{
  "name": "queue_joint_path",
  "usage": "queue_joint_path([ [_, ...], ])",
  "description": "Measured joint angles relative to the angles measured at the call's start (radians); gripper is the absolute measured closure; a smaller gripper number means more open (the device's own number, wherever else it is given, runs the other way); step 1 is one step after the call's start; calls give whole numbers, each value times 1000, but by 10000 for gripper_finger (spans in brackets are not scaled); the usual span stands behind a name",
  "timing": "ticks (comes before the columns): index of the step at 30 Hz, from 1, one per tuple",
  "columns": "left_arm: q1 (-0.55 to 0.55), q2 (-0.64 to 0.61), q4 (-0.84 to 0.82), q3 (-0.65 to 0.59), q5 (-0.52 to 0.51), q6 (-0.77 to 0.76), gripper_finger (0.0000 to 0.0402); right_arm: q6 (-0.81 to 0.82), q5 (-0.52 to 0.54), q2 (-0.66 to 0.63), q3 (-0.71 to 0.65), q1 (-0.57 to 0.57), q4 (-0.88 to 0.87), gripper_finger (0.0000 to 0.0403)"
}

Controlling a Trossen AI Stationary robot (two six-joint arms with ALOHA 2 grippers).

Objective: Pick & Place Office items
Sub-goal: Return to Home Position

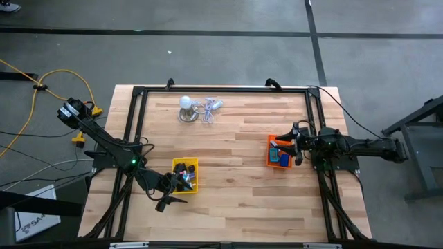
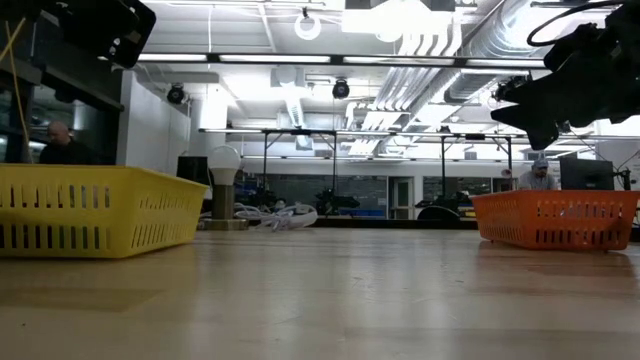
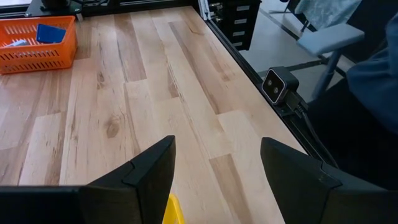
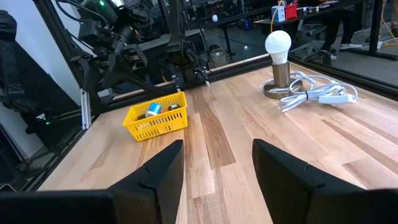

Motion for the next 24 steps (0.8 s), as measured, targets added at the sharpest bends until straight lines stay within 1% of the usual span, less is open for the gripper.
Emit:
queue_joint_path([
  [3,0,0,0,0,0,10,172,0,0,0,0,0,0,225],
  [7,5,0,0,0,-7,63,172,0,0,0,0,0,0,225],
  [10,36,0,0,0,-7,45,172,0,0,0,0,0,0,225],
  [14,102,-2,20,0,3,6,172,0,0,0,0,0,0,225],
  [21,266,-59,28,0,126,83,172,0,0,0,0,0,0,225],
  [24,337,-80,28,-4,147,89,172,0,0,0,0,0,0,225],
])
